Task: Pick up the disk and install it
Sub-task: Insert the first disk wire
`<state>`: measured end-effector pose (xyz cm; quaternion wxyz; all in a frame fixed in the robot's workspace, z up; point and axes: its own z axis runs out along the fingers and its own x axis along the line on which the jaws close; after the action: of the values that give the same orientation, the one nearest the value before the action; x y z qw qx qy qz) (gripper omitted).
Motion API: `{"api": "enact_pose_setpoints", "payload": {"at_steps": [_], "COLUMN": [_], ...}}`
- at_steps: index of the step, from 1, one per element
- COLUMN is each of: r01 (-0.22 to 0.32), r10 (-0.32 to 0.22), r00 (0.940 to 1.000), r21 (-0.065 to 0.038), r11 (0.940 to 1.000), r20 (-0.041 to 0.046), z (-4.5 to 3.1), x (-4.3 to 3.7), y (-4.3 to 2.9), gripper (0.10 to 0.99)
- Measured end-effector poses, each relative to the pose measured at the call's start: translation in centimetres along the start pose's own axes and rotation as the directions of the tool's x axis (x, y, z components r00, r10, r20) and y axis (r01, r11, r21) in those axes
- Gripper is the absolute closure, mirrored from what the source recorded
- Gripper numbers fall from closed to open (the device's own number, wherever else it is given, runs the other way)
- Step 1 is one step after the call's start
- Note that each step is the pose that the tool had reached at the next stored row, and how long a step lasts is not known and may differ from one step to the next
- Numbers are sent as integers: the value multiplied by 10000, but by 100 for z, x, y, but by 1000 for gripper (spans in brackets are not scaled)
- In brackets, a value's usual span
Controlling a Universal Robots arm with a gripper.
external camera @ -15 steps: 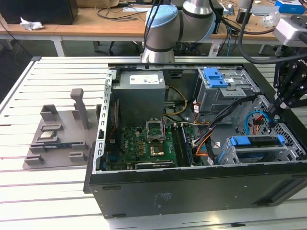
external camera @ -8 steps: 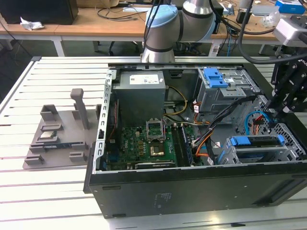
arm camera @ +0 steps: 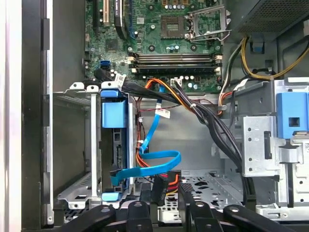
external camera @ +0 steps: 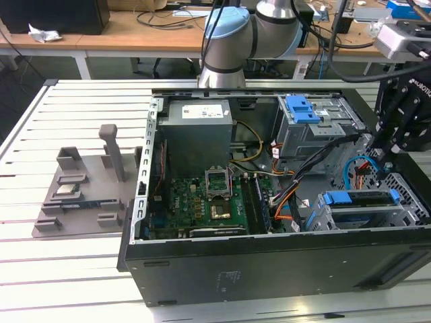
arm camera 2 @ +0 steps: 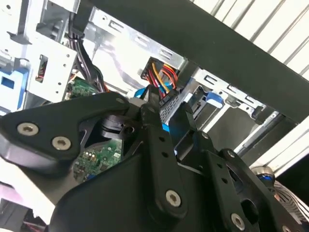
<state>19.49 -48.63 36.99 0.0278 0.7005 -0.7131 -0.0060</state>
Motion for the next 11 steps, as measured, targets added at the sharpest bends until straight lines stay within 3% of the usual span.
{"api": "enact_pose_setpoints", "payload": {"at_steps": [4, 7, 11], "r01": [-10, -16, -19], "r10": [10, 17, 19], "r00": [9998, 9994, 9992], "r21": [5, 7, 7], "r11": [10000, 10000, 10000], "r20": [-208, -355, -410], "z": [68, 78, 78], "x": [-3, 0, 0], "y": [-4, -5, -4], "gripper": [725, 725, 725]}}
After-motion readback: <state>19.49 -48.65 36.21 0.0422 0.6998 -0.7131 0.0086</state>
